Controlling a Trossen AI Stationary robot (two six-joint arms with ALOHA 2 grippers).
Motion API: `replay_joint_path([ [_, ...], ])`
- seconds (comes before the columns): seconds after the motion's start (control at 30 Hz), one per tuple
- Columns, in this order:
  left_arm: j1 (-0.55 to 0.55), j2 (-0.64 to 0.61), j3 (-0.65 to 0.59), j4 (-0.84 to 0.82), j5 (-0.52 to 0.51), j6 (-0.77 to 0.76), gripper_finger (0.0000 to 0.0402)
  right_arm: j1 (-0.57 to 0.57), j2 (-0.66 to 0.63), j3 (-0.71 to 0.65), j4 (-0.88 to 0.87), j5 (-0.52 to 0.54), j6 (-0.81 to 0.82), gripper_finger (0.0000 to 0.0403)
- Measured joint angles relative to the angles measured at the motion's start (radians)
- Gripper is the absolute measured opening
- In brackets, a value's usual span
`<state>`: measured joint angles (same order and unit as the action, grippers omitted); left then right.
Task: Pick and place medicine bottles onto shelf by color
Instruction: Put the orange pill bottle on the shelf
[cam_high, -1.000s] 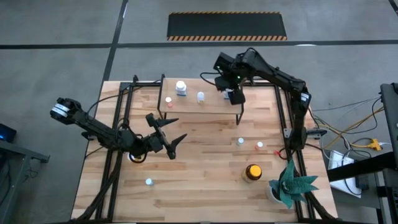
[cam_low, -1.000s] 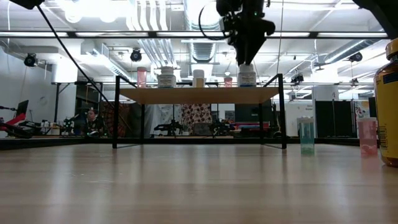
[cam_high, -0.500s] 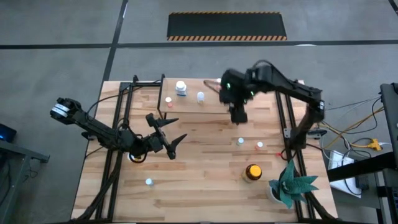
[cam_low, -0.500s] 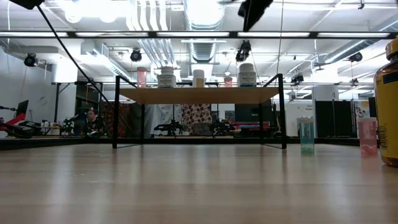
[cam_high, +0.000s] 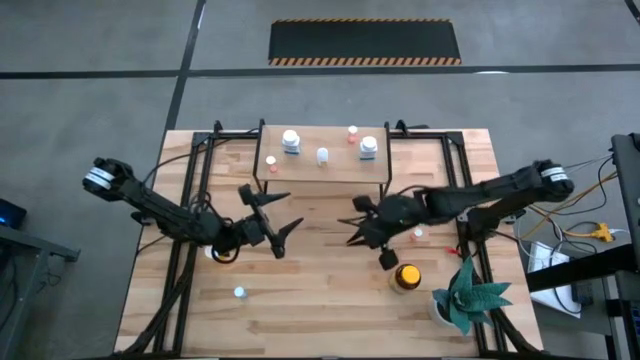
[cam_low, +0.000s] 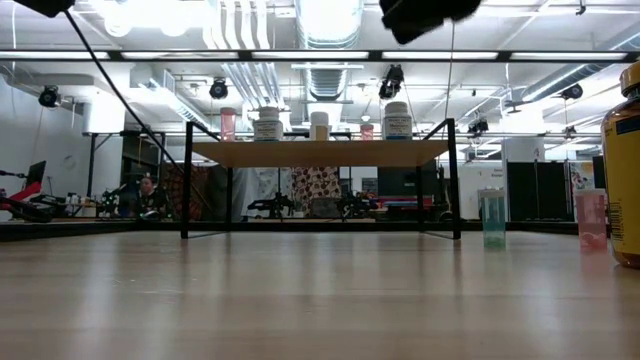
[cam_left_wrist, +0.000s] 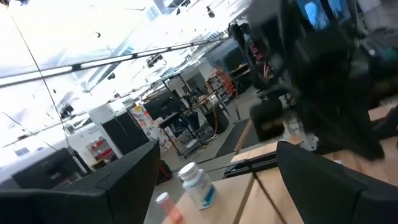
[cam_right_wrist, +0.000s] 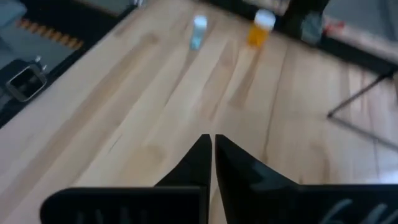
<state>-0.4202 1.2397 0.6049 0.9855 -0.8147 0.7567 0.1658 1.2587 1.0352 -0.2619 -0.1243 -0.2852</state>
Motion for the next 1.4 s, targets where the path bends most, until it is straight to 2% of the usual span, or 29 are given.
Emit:
replay_joint_path([
  [0.17, -0.002, 0.023, 0.007, -0.005, 0.002, -0.156, 0.0302, 0.001, -0.028, -0.234, 0.336, 0.006, -0.014, 0.0009],
  [0.27, -0.028, 0.036, -0.002, -0.088, 0.0, -0.357, 0.0302, 0.0, -0.045, -0.305, 0.389, 0.028, -0.015, 0.0009],
  [0.37, -0.074, 0.04, 0.003, -0.295, 0.002, -0.608, 0.0302, 0.0, -0.068, -0.331, 0.395, 0.031, -0.015, 0.0009],
  [0.5, -0.142, -0.003, 0.093, -0.772, 0.003, -1.052, 0.0301, 0.0, -0.089, -0.342, 0.39, 0.03, -0.043, 0.0009],
  [0.57, -0.154, -0.021, 0.168, -1.083, 0.004, -1.37, 0.0301, 0.0, -0.097, -0.342, 0.382, 0.03, -0.061, 0.0009],
  [0.67, -0.148, -0.019, 0.28, -1.631, 0.042, -1.921, 0.0301, 0.0, -0.105, -0.343, 0.37, 0.031, -0.098, 0.0009],
  [0.77, -0.142, 0.015, 0.349, -2.074, 0.226, -2.418, 0.0301, 0.0, -0.105, -0.344, 0.37, 0.031, -0.111, 0.0009],
  [0.87, -0.143, 0.063, 0.365, -2.335, 0.506, -2.696, 0.0301, 0.0, -0.099, -0.344, 0.369, 0.031, -0.118, 0.0009],
  [0.93, -0.143, 0.083, 0.358, -2.403, 0.651, -2.768, 0.0301, 0.0, -0.094, -0.348, 0.362, 0.031, -0.119, 0.0009],
  [1.0, -0.143, 0.093, 0.341, -2.405, 0.711, -2.783, 0.0301, 0.0, -0.092, -0.352, 0.362, 0.031, -0.12, 0.0009],
  [1.4, -0.143, 0.122, 0.271, -2.323, 0.72, -2.792, 0.0301, 0.0, -0.092, -0.362, 0.356, 0.031, -0.115, 0.0009],
])
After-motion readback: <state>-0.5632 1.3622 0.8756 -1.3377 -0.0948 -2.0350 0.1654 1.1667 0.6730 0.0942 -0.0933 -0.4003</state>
